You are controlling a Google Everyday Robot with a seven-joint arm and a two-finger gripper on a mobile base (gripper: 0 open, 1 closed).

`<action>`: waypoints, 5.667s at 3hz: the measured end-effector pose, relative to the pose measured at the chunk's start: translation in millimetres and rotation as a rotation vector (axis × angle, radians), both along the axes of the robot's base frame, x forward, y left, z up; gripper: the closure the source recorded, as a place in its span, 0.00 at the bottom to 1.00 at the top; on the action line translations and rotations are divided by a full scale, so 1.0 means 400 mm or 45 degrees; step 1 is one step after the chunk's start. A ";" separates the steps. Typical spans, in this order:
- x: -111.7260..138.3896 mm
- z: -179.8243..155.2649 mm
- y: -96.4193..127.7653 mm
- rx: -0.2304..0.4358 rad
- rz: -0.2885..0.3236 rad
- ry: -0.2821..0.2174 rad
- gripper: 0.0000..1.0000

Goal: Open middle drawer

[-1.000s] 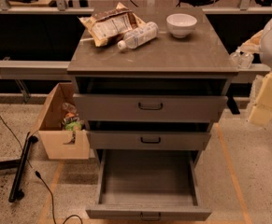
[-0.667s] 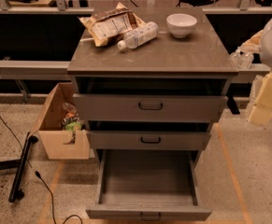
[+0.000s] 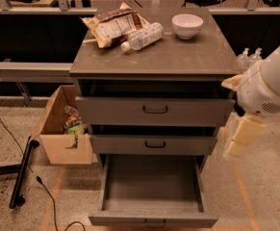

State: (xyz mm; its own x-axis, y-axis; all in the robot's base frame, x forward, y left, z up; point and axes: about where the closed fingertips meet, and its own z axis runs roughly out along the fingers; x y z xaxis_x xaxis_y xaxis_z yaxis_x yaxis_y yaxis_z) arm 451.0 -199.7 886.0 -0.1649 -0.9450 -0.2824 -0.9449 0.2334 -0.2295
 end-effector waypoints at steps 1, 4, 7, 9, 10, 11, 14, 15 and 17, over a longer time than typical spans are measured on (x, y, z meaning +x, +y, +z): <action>0.047 -0.197 0.037 0.053 0.087 -0.007 0.00; 0.157 -0.342 0.115 0.019 0.171 -0.176 0.00; 0.215 -0.626 -0.046 -0.110 -0.048 -0.303 0.00; 0.319 -0.795 -0.111 -0.031 -0.018 -0.282 0.00; 0.383 -0.900 -0.153 0.044 0.027 -0.236 0.00; 0.409 -0.971 -0.162 0.068 0.063 -0.187 0.00; 0.522 -1.088 -0.151 0.094 0.136 -0.140 0.00; 0.556 -1.100 -0.151 0.097 0.158 -0.140 0.18; 0.547 -1.094 -0.132 0.131 0.183 -0.125 0.64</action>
Offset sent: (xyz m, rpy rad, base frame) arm 0.0887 0.0756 -0.1854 0.0226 -0.2154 0.2870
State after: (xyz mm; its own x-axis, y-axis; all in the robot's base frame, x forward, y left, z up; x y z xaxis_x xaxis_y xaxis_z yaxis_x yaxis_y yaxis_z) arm 669.6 -252.5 448.2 0.0028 -0.9223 -0.3865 -0.9444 0.1246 -0.3041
